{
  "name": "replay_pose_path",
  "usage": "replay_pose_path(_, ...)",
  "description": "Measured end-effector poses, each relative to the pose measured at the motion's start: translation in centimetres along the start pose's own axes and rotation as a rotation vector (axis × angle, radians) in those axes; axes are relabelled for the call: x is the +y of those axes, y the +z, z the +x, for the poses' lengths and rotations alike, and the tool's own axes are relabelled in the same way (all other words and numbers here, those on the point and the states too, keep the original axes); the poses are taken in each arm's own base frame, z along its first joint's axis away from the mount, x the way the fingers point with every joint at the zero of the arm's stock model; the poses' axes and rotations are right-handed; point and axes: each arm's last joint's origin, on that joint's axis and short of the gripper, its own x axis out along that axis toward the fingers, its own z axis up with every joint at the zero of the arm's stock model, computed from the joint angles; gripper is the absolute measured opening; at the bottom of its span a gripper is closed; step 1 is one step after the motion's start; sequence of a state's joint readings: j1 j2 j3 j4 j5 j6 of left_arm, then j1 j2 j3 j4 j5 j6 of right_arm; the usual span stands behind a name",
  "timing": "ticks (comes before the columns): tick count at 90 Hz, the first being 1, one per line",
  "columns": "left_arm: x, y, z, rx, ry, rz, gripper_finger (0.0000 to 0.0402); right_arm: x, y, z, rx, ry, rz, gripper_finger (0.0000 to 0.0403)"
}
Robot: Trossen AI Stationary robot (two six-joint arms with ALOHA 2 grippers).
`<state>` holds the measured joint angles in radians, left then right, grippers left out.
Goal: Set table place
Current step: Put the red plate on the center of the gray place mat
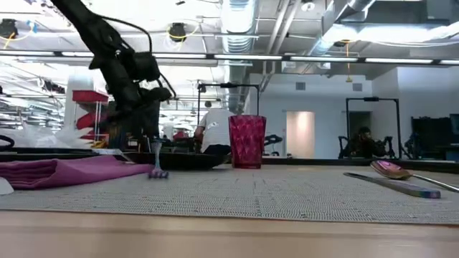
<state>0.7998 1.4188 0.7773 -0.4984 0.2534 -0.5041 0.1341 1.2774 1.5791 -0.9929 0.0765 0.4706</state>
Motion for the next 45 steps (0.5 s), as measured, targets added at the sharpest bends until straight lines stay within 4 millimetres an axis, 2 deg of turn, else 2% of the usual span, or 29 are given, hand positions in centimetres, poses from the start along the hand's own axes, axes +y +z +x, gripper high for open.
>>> replay_pose_path(11,0.3,-0.1,1.1,0.059,0.002,0.059,0.0151,0.0,0.0,0.0,0.001,0.000,0.020,0.0138)
replay_pose_path(20,0.4,-0.1,2.0,0.101,-0.039,0.064,0.0170,0.0,-0.1,0.0,0.006,-0.002,0.038,0.0152)
replay_pose_path(35,-0.1,0.0,3.3,0.155,-0.173,0.088,0.0168,-0.5,0.0,0.0,0.014,-0.021,0.064,0.0157)
replay_pose_path(45,-0.3,-0.2,4.0,0.184,-0.184,0.116,0.0155,-0.7,0.1,0.0,0.011,-0.027,0.069,0.0154)
